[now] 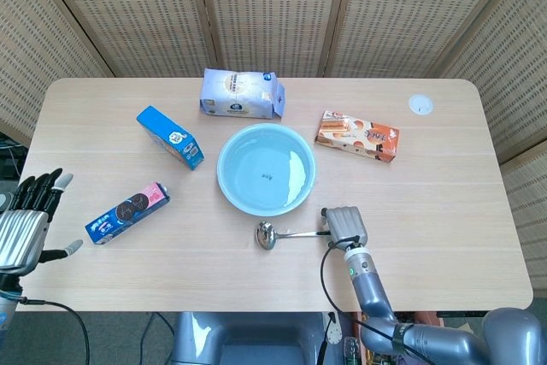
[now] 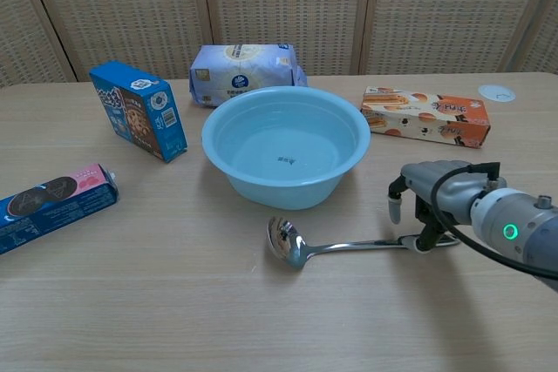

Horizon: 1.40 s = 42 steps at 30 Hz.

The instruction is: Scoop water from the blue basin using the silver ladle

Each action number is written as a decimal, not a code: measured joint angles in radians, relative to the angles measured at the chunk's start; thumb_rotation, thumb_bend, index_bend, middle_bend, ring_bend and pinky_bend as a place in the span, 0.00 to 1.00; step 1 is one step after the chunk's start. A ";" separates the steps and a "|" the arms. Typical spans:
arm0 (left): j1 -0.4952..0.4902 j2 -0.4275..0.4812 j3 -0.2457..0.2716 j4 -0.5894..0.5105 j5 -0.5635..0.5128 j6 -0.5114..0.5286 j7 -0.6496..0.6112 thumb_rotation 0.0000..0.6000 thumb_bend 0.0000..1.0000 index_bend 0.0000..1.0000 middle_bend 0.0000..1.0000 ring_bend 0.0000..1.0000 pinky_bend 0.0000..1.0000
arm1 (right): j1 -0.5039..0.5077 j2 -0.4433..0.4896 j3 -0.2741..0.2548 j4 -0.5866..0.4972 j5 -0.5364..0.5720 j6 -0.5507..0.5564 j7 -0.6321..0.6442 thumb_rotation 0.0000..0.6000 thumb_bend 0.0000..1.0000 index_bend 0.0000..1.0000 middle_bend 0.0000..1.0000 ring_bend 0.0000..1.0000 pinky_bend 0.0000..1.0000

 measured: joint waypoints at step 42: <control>-0.029 -0.025 -0.011 0.002 -0.072 -0.033 0.057 1.00 0.00 0.00 0.00 0.00 0.00 | 0.032 -0.065 -0.022 0.093 0.032 -0.027 -0.013 1.00 0.35 0.47 1.00 1.00 1.00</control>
